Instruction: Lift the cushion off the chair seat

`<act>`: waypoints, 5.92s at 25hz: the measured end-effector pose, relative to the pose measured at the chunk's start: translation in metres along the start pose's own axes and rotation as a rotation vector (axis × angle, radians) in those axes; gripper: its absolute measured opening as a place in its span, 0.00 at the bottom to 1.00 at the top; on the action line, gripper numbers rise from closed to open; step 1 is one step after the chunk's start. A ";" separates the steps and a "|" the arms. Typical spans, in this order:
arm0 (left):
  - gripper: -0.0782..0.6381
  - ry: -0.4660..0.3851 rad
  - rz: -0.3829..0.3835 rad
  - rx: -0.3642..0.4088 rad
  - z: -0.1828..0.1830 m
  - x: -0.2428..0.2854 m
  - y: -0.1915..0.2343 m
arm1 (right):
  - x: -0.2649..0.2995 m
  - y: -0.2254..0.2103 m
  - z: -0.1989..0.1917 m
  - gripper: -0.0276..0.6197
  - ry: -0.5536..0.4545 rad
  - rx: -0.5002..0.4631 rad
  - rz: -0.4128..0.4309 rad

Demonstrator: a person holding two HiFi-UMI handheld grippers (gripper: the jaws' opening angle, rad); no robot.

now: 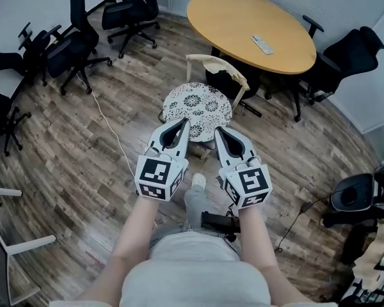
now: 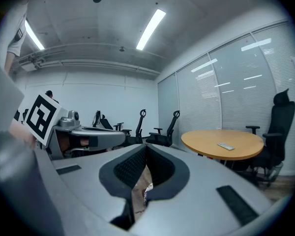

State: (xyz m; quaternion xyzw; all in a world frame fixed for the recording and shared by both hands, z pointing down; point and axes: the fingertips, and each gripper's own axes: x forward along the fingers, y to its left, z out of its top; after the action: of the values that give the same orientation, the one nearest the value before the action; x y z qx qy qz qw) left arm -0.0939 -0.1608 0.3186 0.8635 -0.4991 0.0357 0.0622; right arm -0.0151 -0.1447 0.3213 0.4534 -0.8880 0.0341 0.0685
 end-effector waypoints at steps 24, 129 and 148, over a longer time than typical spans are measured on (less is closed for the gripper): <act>0.11 0.123 0.039 -0.038 -0.040 0.181 0.069 | 0.128 -0.144 -0.041 0.08 0.092 0.028 0.040; 0.16 0.565 0.079 -0.615 -0.455 0.248 0.288 | 0.231 -0.281 -0.478 0.12 0.617 0.338 -0.141; 0.16 0.420 0.038 -0.535 -0.363 0.207 0.243 | 0.201 -0.231 -0.380 0.12 0.474 0.247 -0.046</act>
State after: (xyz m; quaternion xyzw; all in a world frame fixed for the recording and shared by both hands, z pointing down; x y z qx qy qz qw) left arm -0.2011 -0.4066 0.7210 0.7810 -0.4830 0.0815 0.3874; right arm 0.0902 -0.3943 0.7274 0.4578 -0.8257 0.2459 0.2195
